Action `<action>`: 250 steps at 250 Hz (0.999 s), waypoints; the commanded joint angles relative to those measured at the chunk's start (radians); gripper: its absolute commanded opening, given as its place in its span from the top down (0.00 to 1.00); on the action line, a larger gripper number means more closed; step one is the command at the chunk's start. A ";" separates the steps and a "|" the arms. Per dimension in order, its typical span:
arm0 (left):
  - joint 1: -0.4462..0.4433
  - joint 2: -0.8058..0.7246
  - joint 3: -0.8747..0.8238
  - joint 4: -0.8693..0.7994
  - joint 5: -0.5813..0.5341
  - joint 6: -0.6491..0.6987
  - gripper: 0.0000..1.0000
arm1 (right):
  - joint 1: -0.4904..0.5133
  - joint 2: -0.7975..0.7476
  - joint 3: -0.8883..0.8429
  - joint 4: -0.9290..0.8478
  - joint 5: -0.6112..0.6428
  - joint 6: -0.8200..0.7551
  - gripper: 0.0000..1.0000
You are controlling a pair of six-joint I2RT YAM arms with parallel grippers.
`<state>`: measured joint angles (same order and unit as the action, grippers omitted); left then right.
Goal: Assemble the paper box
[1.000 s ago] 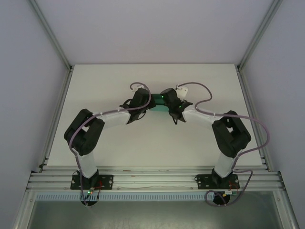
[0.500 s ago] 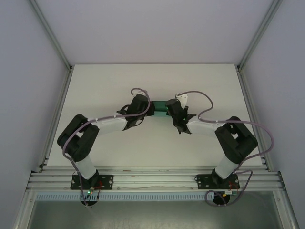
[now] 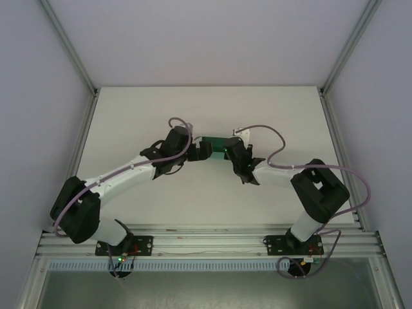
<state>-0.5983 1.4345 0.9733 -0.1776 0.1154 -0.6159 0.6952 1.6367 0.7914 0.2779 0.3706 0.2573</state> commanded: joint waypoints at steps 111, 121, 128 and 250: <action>0.198 0.449 0.439 -0.171 0.309 -0.032 0.06 | 0.008 0.058 -0.093 0.023 -0.114 -0.211 0.99; 0.198 0.467 0.434 -0.177 0.308 -0.029 0.08 | 0.008 0.061 -0.092 0.026 -0.113 -0.222 0.99; 0.198 0.467 0.429 -0.180 0.304 -0.028 0.08 | 0.007 0.063 -0.092 0.026 -0.110 -0.225 0.98; 0.198 0.512 0.196 0.050 0.409 -0.064 0.41 | 0.008 -0.068 -0.147 -0.004 -0.270 -0.380 0.67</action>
<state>-0.3981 1.9511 1.2499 -0.1532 0.4961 -0.6704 0.6956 1.6329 0.6479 0.3859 0.1669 -0.0742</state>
